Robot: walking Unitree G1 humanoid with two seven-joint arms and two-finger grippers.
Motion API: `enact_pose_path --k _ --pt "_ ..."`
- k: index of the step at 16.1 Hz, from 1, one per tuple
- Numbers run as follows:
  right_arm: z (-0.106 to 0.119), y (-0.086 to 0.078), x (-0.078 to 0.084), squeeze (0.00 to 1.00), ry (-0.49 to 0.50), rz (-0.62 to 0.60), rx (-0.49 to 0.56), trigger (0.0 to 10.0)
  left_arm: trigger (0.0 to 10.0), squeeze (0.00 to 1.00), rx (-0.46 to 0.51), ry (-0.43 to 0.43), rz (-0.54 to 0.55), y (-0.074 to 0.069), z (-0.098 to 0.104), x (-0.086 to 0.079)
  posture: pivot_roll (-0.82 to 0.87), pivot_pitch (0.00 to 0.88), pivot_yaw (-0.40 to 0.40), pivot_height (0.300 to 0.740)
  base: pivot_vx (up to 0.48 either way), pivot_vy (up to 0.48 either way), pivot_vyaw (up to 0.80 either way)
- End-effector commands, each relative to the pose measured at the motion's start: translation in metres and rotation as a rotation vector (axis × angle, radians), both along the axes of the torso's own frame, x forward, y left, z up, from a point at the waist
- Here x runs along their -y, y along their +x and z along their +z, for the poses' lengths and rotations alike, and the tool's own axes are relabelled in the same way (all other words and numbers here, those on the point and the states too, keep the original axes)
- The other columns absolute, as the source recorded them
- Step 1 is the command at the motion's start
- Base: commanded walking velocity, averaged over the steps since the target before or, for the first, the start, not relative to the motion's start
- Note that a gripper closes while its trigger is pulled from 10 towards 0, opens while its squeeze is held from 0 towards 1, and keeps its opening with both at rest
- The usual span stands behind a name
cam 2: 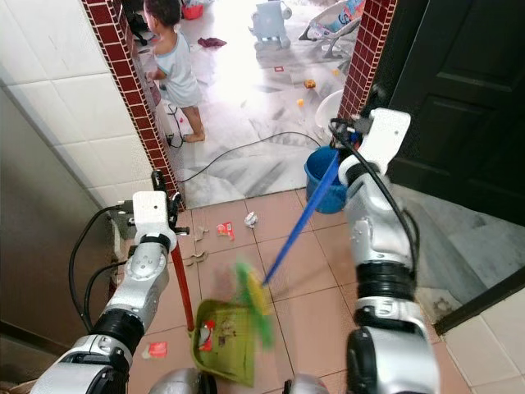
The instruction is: Sweep floor
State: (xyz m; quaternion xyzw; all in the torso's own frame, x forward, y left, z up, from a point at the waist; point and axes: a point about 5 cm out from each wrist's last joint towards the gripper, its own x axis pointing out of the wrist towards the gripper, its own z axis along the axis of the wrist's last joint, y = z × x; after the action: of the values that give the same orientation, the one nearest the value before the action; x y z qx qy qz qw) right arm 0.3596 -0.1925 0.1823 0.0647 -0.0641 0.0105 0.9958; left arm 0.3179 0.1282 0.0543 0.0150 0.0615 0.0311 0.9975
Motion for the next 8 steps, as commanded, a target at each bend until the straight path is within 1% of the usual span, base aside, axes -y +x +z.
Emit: enact_pose_path --k 1,2,3,4,5,6,7,8 --pt "0.017 -0.002 0.001 0.0 -0.068 0.012 0.095 10.0 10.0 0.0 0.005 -0.005 -0.003 0.001 0.002 -0.003 -0.12 0.0 0.045 0.74 0.0 0.0 0.0" --pt "0.016 -0.003 0.003 0.0 -0.089 0.014 0.094 10.0 10.0 0.0 0.007 -0.005 -0.003 0.001 0.002 -0.003 -0.12 0.0 0.045 0.74 0.0 0.0 0.0" --pt "0.007 -0.006 0.005 0.0 -0.118 0.024 0.077 10.0 10.0 0.0 0.014 -0.006 -0.004 0.0 0.003 -0.007 -0.12 0.0 0.044 0.74 0.0 0.0 0.0" --pt "-0.006 -0.01 0.007 0.0 -0.169 0.025 0.043 10.0 10.0 0.0 0.025 -0.012 -0.008 -0.001 0.005 -0.009 -0.12 0.0 0.044 0.74 0.0 0.0 0.0" --pt "-0.021 -0.015 0.011 0.0 -0.196 0.003 0.0 10.0 10.0 0.0 0.034 -0.028 -0.014 -0.002 0.007 -0.011 -0.12 0.001 0.044 0.74 0.0 0.0 0.0" --pt "-0.037 -0.021 0.014 0.0 -0.202 -0.028 -0.05 10.0 10.0 0.0 0.052 -0.053 -0.021 -0.003 0.01 -0.013 -0.12 0.001 0.044 0.74 0.0 0.0 0.0" --pt "-0.048 -0.026 0.015 0.0 -0.208 -0.044 -0.08 10.0 10.0 0.0 0.063 -0.069 -0.024 -0.003 0.013 -0.014 -0.12 0.001 0.045 0.74 0.0 0.0 0.0" --pt "-0.064 -0.035 0.013 0.0 -0.226 -0.076 -0.113 10.0 10.0 0.0 0.091 -0.119 -0.025 -0.006 0.019 -0.016 -0.12 0.0 0.046 0.74 0.0 0.0 0.0"
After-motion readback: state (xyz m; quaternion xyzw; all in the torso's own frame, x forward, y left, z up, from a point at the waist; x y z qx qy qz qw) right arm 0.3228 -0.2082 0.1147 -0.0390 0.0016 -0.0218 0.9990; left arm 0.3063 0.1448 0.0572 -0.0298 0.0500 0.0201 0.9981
